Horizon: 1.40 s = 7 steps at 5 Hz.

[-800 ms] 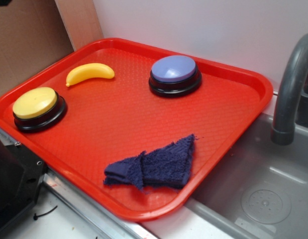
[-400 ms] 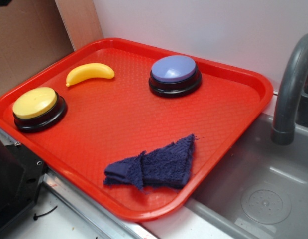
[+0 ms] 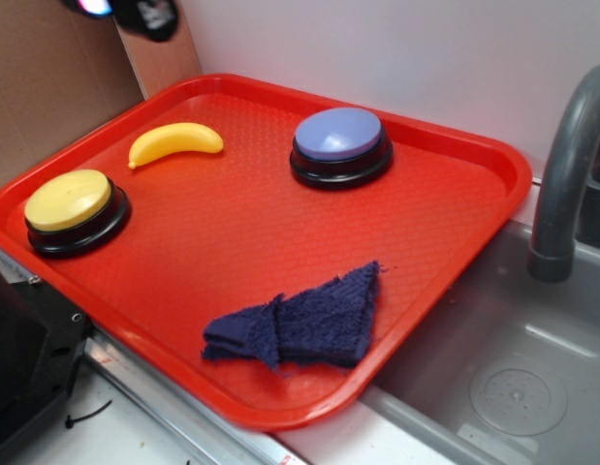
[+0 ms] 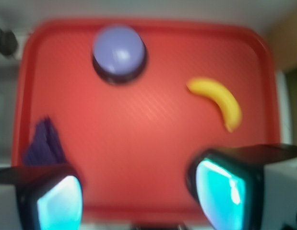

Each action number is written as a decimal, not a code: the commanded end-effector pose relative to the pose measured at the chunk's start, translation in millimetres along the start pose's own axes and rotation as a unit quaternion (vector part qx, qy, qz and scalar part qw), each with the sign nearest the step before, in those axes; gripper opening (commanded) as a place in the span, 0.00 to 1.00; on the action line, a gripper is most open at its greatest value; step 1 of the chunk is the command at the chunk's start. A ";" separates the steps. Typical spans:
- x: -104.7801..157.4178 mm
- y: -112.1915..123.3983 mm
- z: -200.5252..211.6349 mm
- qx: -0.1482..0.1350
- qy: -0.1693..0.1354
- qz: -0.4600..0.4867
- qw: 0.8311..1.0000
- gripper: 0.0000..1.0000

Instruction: Push the purple button.

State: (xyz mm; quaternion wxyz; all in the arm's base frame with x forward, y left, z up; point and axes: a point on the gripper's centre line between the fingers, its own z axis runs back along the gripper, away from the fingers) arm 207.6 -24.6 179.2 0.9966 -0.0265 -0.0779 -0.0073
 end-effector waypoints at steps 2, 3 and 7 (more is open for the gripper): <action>7.8 -1.7 9.9 -0.002 -0.024 -0.002 1.000 1.00; 35.0 -2.7 -17.3 0.004 -0.018 -0.043 0.999 1.00; 89.2 -3.6 -82.0 0.007 -0.073 0.074 0.995 1.00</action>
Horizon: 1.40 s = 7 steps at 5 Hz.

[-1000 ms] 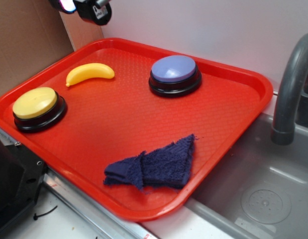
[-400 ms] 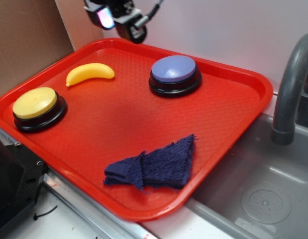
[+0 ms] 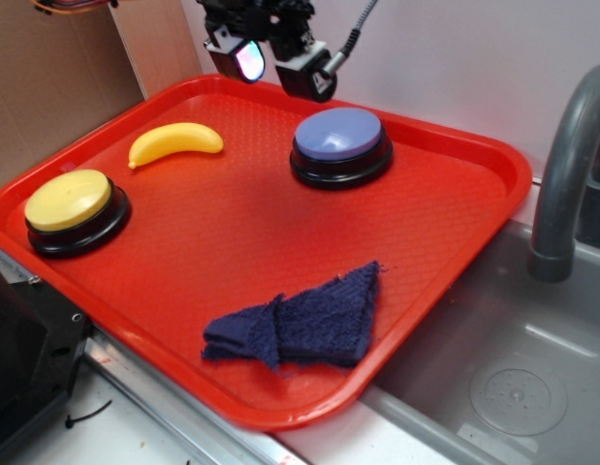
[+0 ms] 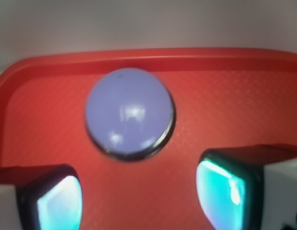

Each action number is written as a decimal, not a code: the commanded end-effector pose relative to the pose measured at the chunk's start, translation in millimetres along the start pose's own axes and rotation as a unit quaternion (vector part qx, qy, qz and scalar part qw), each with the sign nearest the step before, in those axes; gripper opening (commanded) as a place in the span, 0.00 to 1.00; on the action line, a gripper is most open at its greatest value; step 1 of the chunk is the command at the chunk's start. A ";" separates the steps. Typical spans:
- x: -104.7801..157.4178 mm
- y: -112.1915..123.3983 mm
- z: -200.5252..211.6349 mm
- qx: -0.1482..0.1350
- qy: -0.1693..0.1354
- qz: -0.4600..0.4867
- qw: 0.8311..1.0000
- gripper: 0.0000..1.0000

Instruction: Push the purple button.

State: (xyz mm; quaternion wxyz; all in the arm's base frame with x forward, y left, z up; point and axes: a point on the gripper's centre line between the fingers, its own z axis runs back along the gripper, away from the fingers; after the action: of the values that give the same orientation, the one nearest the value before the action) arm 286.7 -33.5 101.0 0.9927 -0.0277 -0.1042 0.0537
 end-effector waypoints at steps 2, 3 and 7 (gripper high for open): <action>38.7 4.0 -22.5 -0.020 -0.042 -0.014 0.999 1.00; 43.4 4.0 -36.6 -0.025 -0.030 -0.019 0.999 1.00; 42.9 -2.5 -31.0 -0.013 -0.005 -0.031 0.999 1.00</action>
State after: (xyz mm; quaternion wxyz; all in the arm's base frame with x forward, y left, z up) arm 324.5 -30.5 55.5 0.9964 -0.0340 -0.0736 0.0257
